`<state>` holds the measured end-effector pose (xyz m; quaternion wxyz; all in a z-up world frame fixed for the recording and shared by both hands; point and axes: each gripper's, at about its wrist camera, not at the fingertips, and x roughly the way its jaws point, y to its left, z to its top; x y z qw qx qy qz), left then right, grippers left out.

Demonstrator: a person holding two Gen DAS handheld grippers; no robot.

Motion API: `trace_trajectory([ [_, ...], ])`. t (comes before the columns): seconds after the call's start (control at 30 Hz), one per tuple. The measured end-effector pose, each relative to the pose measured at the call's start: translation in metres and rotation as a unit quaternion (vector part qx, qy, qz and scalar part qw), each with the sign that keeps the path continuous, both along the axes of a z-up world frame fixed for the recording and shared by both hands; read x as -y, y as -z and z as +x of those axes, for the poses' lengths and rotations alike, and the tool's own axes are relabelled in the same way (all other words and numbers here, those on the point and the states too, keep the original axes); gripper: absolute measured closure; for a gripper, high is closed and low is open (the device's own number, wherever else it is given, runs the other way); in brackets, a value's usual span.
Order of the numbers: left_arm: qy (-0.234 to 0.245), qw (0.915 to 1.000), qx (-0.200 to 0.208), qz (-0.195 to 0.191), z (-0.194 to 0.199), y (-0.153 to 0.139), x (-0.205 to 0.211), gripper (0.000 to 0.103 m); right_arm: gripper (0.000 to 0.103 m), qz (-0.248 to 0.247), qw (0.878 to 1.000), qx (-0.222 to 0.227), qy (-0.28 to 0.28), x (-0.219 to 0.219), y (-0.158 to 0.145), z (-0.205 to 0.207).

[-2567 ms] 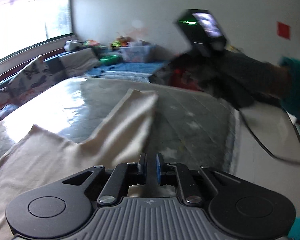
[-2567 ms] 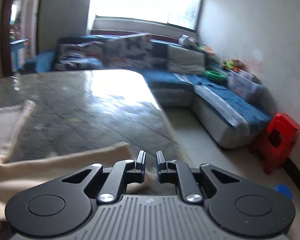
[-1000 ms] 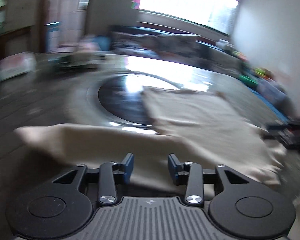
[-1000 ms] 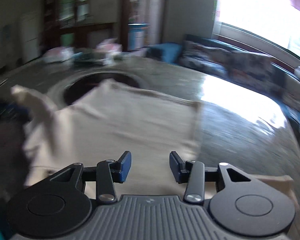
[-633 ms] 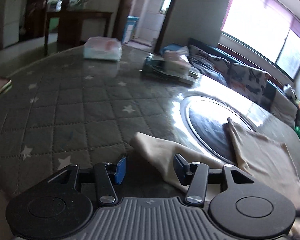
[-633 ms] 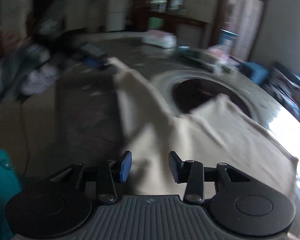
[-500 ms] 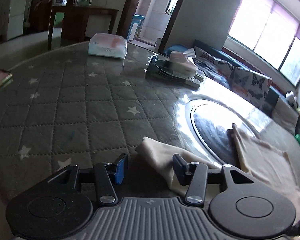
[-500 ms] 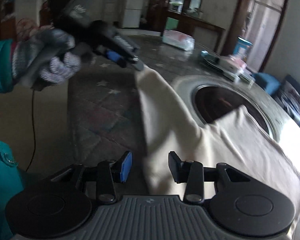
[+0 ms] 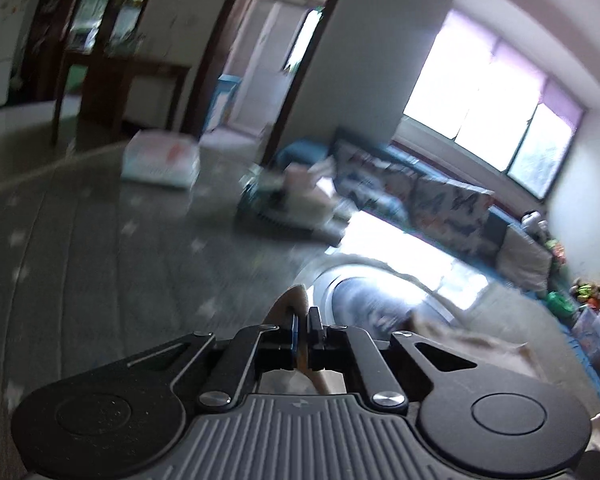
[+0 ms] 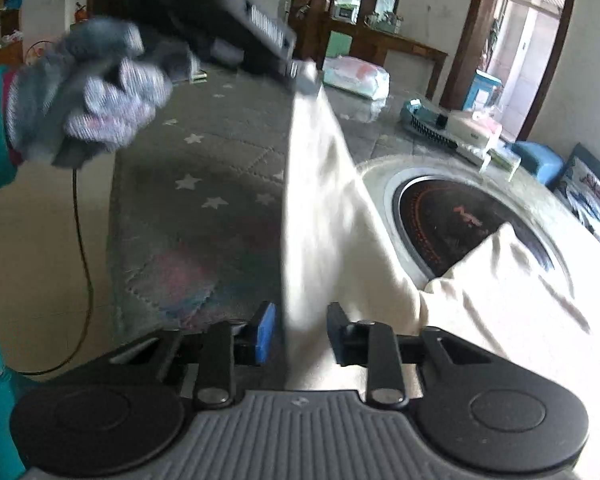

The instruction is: Fold clothes

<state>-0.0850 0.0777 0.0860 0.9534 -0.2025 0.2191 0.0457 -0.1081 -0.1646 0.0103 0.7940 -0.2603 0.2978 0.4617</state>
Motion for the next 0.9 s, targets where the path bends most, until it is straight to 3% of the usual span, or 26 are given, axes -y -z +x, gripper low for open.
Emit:
trace_trajectory([
  [0.07,0.019,0.9994,0.029,0.001,-0.005,-0.011,0.004,0.099,0.086,0.002,1.000,-0.005,0.006,-0.001,0.003,0.002],
  [0.13,0.032,0.9983,0.046,0.016,-0.011,-0.019,0.008,0.099,0.098,0.004,1.000,-0.011,0.012,-0.002,0.005,0.004],
  [0.2,0.031,0.9978,0.040,0.043,-0.013,-0.016,0.011,0.099,0.100,0.015,0.999,-0.033,0.007,-0.002,0.003,0.007],
  [0.3,0.010,0.9974,-0.023,0.068,-0.007,0.009,0.002,0.098,0.101,0.026,0.997,-0.065,-0.028,-0.001,0.002,0.007],
  [0.4,-0.017,0.9914,-0.097,0.086,-0.002,0.039,-0.007,0.095,0.099,0.015,0.996,-0.061,-0.058,0.000,0.006,-0.001],
  [0.57,-0.032,0.9884,-0.116,0.092,-0.005,0.051,-0.009,0.092,0.092,0.046,0.996,-0.070,-0.033,0.018,-0.008,0.002],
  [0.63,-0.038,0.9875,-0.113,0.104,-0.003,0.049,-0.009,0.075,0.091,0.043,0.997,-0.065,-0.020,0.025,-0.012,0.004],
  [0.77,-0.046,0.9895,-0.100,0.093,0.000,0.040,-0.019,0.071,0.089,0.019,0.999,-0.044,-0.007,0.040,-0.014,0.002],
  [0.83,-0.038,0.9907,-0.100,0.084,0.007,0.035,-0.021,0.050,0.088,0.015,0.999,-0.045,0.005,0.048,-0.014,0.000],
  [0.9,-0.012,0.9920,-0.101,0.075,0.017,0.034,-0.021,0.049,0.080,0.017,0.999,-0.047,0.018,0.055,-0.015,0.003],
])
